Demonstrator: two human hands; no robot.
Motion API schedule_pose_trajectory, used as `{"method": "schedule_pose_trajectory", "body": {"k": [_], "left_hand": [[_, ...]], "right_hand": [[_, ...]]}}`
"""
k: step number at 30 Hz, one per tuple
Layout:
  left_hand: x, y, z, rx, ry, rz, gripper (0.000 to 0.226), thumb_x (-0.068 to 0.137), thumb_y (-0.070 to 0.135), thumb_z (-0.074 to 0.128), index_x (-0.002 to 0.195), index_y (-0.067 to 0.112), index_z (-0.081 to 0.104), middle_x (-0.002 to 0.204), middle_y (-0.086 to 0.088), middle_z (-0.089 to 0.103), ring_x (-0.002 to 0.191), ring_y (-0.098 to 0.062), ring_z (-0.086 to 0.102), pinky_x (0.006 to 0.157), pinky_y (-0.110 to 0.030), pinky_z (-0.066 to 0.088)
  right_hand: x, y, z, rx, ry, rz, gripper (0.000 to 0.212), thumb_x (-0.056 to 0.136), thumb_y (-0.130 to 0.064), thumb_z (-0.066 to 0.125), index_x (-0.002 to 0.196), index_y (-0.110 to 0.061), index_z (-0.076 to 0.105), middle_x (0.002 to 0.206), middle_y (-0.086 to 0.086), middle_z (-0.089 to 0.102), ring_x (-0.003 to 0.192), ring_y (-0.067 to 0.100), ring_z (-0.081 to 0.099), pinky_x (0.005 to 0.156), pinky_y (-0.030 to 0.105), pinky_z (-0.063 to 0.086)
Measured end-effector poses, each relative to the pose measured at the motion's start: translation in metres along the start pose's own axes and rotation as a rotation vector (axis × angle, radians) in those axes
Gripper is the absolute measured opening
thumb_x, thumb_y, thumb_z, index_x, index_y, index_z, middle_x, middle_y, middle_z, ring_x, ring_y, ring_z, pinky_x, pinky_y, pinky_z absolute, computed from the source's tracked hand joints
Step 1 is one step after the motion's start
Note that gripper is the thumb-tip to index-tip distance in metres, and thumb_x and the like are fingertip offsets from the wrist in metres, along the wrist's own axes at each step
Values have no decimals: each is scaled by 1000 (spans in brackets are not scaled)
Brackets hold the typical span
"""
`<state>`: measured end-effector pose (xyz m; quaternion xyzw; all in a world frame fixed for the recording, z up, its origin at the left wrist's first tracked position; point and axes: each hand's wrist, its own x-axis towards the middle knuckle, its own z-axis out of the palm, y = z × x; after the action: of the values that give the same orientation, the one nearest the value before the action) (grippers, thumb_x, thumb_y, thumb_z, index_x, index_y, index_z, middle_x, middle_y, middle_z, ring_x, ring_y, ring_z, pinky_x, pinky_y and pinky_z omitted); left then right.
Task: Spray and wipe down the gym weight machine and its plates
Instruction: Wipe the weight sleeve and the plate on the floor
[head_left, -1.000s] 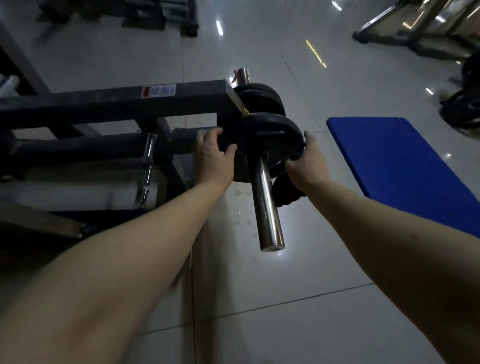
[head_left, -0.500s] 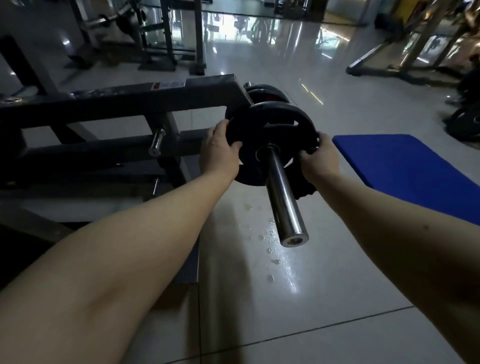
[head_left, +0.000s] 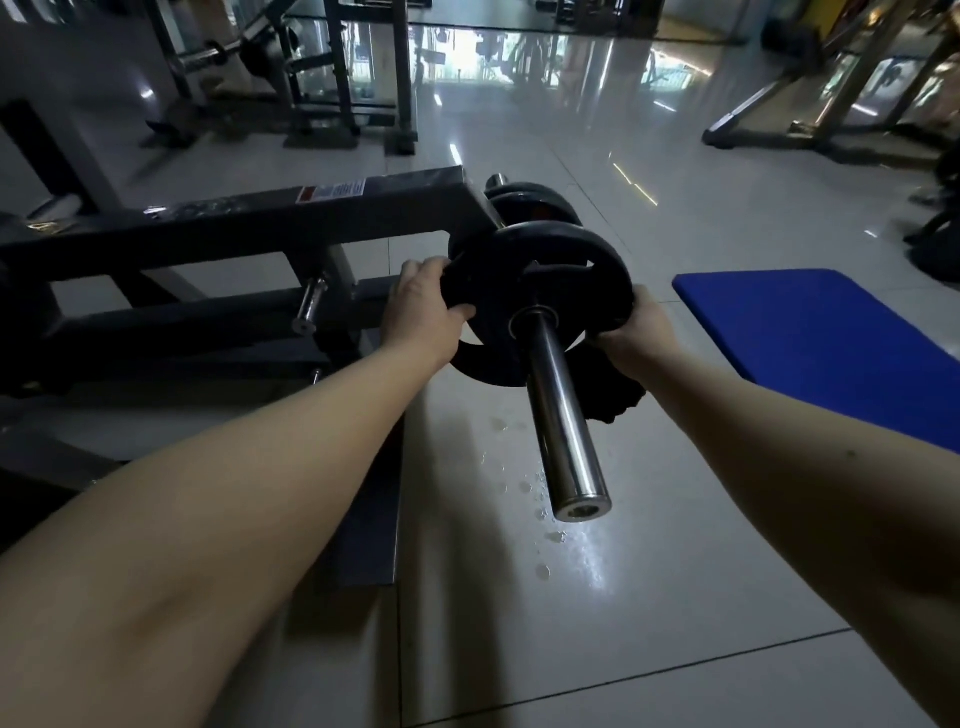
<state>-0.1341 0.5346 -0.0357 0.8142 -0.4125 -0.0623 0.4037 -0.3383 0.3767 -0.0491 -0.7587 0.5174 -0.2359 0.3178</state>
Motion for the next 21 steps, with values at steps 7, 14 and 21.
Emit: {"method": "schedule_pose_trajectory", "body": {"k": [7, 14, 21], "left_hand": [[-3, -2, 1, 69, -59, -5, 47, 87, 9, 74, 127, 18, 51, 128, -4, 57, 119, -27, 58, 100, -46, 52], [-49, -7, -18, 25, -143, 85, 45, 84, 16, 79, 120, 25, 53, 115, 7, 58, 110, -16, 58, 94, -36, 51], [-122, -5, -35, -41, -183, 103, 44, 80, 14, 82, 114, 25, 56, 105, 7, 61, 101, -14, 61, 83, -27, 50]], "right_hand": [[-7, 9, -6, -126, -22, -57, 61, 71, -31, 82, 120, -22, 48, 99, 1, 64, 93, 25, 65, 79, 47, 58], [-57, 24, -23, -215, 8, -130, 61, 76, -28, 84, 122, -22, 46, 105, -1, 59, 98, 23, 59, 79, 44, 53], [-131, 35, -51, -278, -16, -156, 59, 76, -31, 85, 119, -23, 45, 102, -2, 59, 93, 23, 59, 71, 40, 49]]}}
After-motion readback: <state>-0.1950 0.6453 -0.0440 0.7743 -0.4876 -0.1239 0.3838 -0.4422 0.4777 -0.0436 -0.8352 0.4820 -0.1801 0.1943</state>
